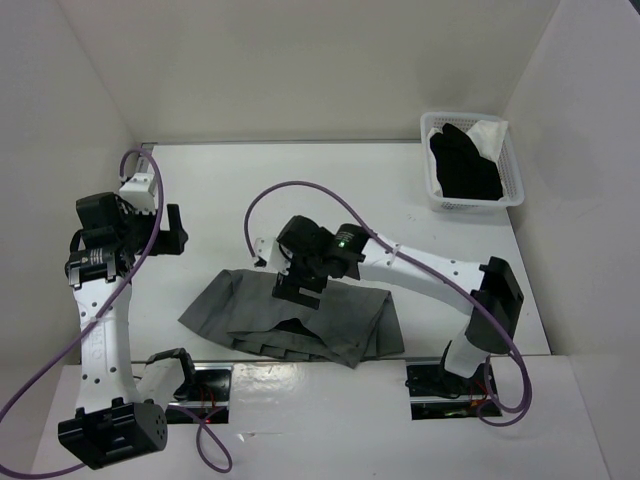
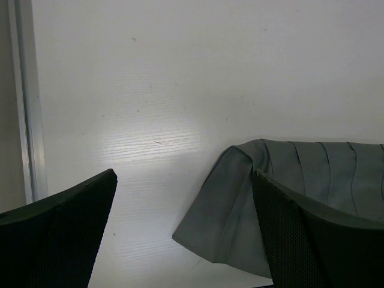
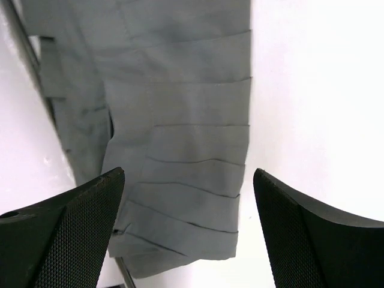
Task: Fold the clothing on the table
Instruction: Fold the skirt
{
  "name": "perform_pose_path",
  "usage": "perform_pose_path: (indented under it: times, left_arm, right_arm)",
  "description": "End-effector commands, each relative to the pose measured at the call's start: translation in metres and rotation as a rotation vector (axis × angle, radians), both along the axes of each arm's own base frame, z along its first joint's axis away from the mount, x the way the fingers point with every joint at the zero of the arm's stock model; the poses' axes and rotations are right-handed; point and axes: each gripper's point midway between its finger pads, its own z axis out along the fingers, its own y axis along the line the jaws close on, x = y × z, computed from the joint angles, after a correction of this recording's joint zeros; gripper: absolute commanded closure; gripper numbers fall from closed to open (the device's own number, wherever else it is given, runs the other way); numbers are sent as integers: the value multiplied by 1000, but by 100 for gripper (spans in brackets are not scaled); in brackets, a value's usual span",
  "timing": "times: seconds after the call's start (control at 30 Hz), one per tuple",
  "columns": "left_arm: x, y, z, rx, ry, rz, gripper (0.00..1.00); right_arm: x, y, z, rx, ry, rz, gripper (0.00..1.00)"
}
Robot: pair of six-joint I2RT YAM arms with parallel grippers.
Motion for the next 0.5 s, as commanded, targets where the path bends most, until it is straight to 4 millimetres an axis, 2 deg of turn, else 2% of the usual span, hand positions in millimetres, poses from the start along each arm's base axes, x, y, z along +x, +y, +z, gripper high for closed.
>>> perform_pose_path:
  times: [0.0, 0.1, 0.17, 0.27, 0.47]
  left_arm:
    - [2, -3, 10, -3, -38, -23, 1]
    - [3, -3, 8, -6, -29, -23, 1]
    - [3, -3, 8, -6, -29, -23, 1]
    - [3, -3, 8, -6, -29, -23, 1]
    - [4, -2, 6, -9, -20, -23, 1]
  right_arm:
    - [-26, -4, 11, 23, 101, 89, 8]
    - [-23, -7, -4, 20, 108, 71, 8]
    - [-14, -11, -16, 10, 111, 35, 8]
    - [-15, -11, -35, -13, 131, 24, 8]
    - [-9, -4, -47, 4, 138, 10, 8]
